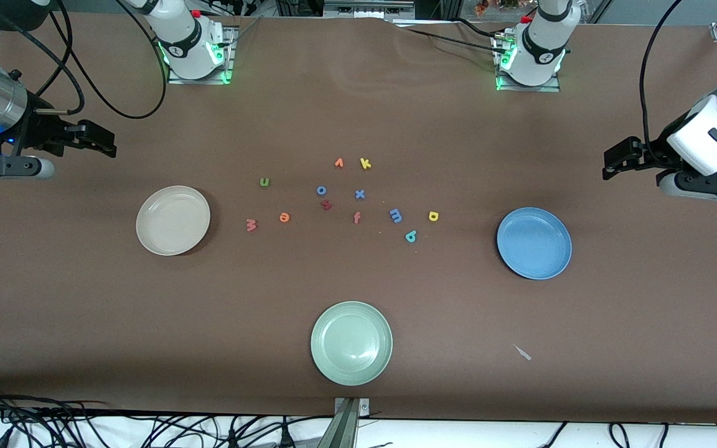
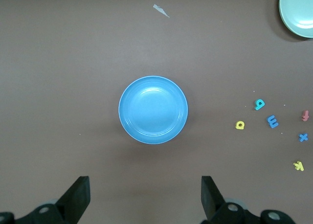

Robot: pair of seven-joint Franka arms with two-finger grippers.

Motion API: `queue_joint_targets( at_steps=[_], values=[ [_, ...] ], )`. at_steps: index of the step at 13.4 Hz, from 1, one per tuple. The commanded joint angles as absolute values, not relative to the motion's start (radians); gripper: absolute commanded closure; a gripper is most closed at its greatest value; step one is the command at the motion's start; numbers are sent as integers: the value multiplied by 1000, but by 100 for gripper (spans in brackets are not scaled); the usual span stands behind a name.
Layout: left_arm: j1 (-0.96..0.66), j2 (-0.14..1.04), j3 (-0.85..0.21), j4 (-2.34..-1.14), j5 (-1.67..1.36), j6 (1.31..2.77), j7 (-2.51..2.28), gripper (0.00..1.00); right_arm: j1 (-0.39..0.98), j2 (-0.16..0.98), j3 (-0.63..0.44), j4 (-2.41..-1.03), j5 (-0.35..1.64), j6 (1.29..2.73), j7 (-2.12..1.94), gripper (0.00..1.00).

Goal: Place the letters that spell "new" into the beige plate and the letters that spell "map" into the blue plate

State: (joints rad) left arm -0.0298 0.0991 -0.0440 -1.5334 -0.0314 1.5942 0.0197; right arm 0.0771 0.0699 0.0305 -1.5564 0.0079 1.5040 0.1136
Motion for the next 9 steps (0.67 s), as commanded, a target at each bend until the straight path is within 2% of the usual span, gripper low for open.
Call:
queue_joint_targets(
  at_steps=[1,9],
  values=[
    [-23,109,-43,-1508,-57,1586,37,0,72,54,35,-1572,23,1497,120,0],
    [-25,109,-44,-1509,-40,1582,23,0,74,52,35,-1591,17,1513,118,0]
  ],
)
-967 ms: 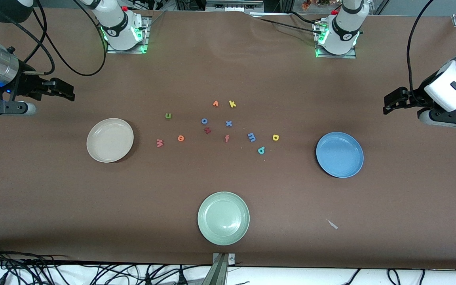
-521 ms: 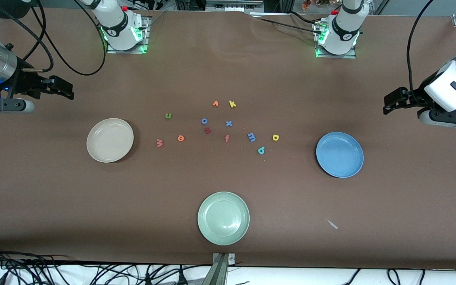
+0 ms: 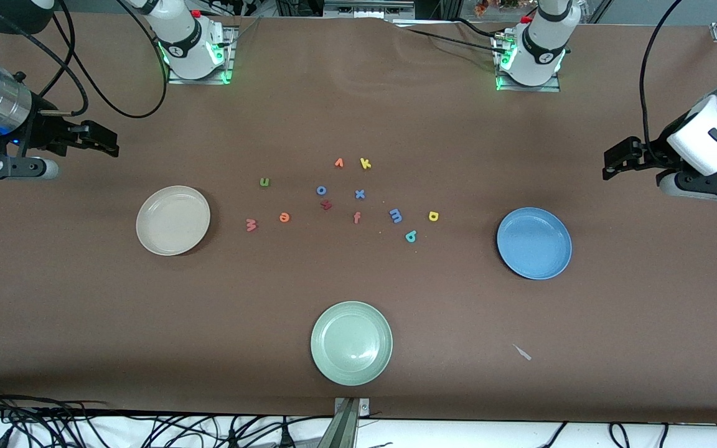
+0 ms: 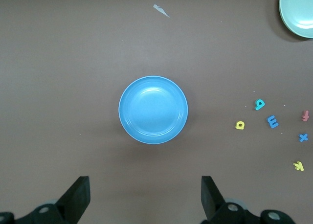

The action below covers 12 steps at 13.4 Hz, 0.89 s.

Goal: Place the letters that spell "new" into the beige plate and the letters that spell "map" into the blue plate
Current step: 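Reach the left gripper to the blue letter while the right gripper reaches the pink letter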

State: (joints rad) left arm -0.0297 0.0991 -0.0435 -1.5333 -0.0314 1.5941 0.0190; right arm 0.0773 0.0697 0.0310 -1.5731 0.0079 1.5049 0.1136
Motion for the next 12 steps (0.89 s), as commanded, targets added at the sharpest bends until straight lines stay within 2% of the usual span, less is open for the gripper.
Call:
queue_joint_targets(
  at_steps=[1,8,12],
  values=[
    [-25,109,-43,-1509,-40,1582,21,0,72,55,35,-1585,17,1513,118,0],
    [-25,109,-46,-1509,-8,1578,23,0,75,67,38,-1577,17,1513,112,0],
    [-23,107,-45,-1514,2,1546,32,0,74,127,37,-1575,81,1513,109,0]
  ],
)
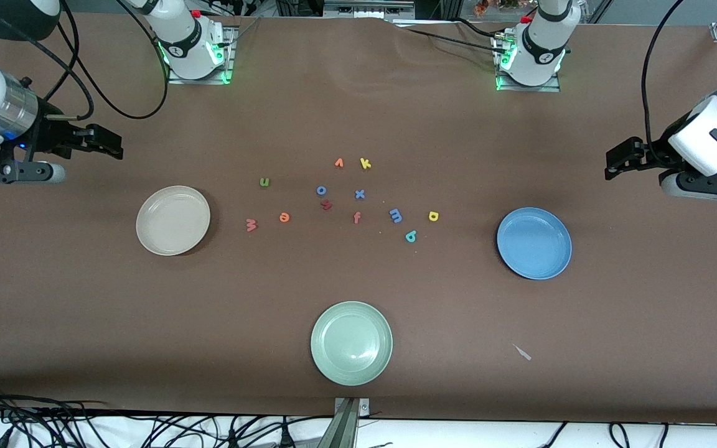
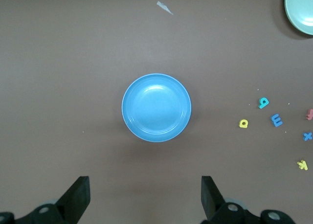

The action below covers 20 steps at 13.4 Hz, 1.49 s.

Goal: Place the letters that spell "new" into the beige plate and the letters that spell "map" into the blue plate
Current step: 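Reach the left gripper to the blue letter while the right gripper reaches the pink letter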

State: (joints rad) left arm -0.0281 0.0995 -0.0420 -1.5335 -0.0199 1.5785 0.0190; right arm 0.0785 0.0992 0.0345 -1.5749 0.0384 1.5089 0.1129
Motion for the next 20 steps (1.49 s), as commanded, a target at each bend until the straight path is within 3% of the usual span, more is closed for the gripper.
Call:
queue_joint_targets(
  at_steps=[1,6,9,13,16,20],
  values=[
    [-21,107,-44,-1514,2,1542,35,0,77,132,37,-1577,92,1519,110,0],
    [-63,145,-60,-1517,2,1536,32,0,188,227,38,-1617,89,1684,181,0],
    [-135,207,-80,-1511,-11,1549,20,0,250,236,40,-1727,89,1840,235,0],
    [-248,375,-87,-1513,-14,1699,-128,0,305,281,37,-1819,68,1995,244,0],
    [-319,487,-89,-1516,-58,1830,-361,0,317,328,37,-1943,61,2228,242,0],
    [-385,600,-90,-1529,-93,1945,-720,0,344,434,37,-1954,55,2351,241,0]
  ],
)
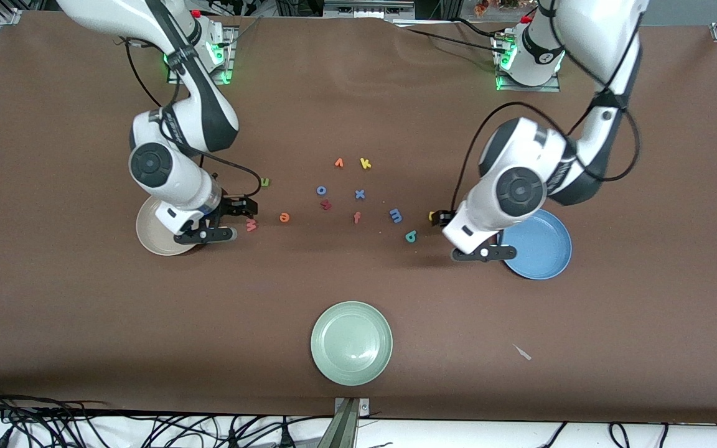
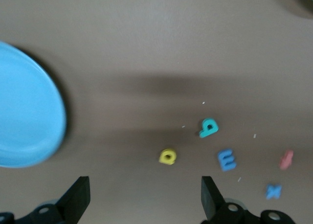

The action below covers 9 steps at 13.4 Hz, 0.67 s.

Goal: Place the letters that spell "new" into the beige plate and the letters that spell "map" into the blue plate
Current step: 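Reach the left gripper to the blue letter while the right gripper reaches the pink letter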

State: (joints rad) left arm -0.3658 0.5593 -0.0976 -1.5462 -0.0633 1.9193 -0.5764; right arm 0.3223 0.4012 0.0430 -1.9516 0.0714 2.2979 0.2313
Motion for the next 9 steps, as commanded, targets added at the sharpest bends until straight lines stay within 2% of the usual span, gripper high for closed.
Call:
queue_joint_targets(
  at_steps=[1,5,7,9],
  values=[
    [-400,621,-95,-1535,-136,1972,-803,0,345,443,37,-1968,55,2383,241,0],
    [-474,635,-100,-1690,-167,2201,-975,0,362,495,34,-2039,54,2523,239,1],
    [-497,638,-120,-1746,-167,2327,-1066,0,362,509,34,-2042,54,2545,238,8],
    [-514,664,-121,-1747,-158,2350,-1085,0,362,517,34,-2042,54,2546,236,18]
  ],
)
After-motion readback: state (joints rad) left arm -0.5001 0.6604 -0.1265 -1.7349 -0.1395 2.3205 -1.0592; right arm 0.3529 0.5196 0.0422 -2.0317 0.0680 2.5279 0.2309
